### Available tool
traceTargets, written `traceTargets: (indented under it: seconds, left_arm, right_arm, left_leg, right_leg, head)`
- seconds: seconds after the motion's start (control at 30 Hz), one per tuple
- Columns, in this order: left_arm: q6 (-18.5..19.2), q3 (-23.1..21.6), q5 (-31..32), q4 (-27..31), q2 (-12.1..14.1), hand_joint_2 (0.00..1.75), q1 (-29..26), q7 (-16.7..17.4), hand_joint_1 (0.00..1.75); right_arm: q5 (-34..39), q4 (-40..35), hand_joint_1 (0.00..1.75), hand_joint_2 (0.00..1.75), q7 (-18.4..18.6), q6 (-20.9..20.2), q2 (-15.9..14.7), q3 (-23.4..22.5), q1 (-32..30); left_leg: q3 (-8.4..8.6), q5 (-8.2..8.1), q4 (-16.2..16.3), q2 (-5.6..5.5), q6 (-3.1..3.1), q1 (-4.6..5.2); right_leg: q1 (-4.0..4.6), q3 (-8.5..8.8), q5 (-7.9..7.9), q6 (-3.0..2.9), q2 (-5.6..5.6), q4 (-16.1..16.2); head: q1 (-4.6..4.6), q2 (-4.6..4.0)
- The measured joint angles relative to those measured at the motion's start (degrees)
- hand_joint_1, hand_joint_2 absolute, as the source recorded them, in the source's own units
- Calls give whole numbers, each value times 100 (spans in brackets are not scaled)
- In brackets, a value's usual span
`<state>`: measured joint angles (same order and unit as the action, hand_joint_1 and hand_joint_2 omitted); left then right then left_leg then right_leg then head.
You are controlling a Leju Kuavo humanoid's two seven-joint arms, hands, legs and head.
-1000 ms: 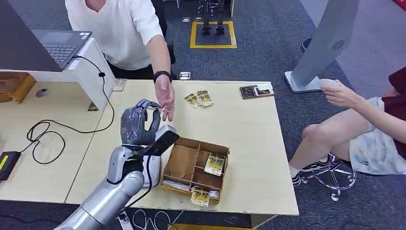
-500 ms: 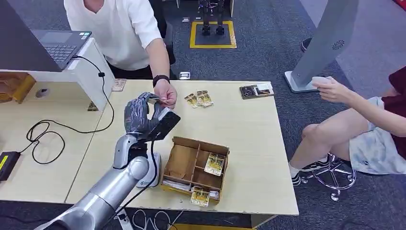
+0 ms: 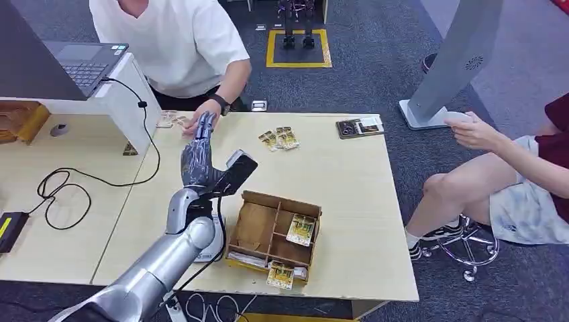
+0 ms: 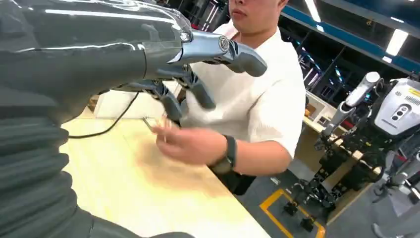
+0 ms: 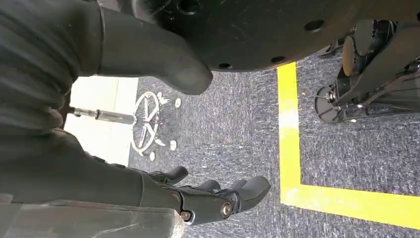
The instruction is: Pass the card to the sensor for recognition and then transmit it.
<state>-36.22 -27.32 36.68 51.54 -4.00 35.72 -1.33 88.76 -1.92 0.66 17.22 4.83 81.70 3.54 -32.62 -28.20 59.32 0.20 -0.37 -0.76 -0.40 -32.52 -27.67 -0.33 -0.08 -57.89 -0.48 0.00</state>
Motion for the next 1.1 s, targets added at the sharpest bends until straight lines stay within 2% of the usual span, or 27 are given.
traceTargets:
  seconds: [0.3, 0.6, 0.73, 0.83, 1.1]
  left_arm:
    - [-105, 0, -245, 79, 35, 175, -136, -210, 0]
    - [-210, 2, -667, 895, 160, 175, -643, -682, 0]
    - [-221, 2, -846, 1448, 223, 175, -953, -978, 0]
    - [-221, 79, -999, 1946, 243, 175, -1261, -1441, 0]
    - [-221, 271, -1202, 2864, 278, 175, -1790, -2215, 0]
  right_arm:
    - [18, -9, 0, 175, 0, 11, -9, 0, 0]
    - [28, -13, 0, 175, -7, 37, -7, 0, -4]
    - [28, -11, 0, 175, -11, 53, -7, 0, -5]
    - [31, -9, 0, 175, -31, 61, 7, -4, -11]
    - [31, 26, 0, 175, -70, 61, 35, -13, -19]
  left_leg:
    - [-1, 0, 0, 0, 0, 0]
    - [-2, -1, 0, 0, 0, 0]
    - [-2, -1, 0, 0, 0, 0]
    - [-2, -1, -1, 0, 0, 0]
    - [-2, -1, -1, 0, 1, 0]
  right_leg:
    - [0, 0, 0, 0, 0, 0]
    - [0, 0, 0, 0, 0, 0]
    - [0, 0, 0, 0, 0, 0]
    - [0, -1, -1, 0, 0, 1]
    - [0, -1, -1, 0, -1, 1]
  head:
    - [0, 0]
    - [0, 0]
    - [0, 0]
    - [2, 0]
    - [0, 0]
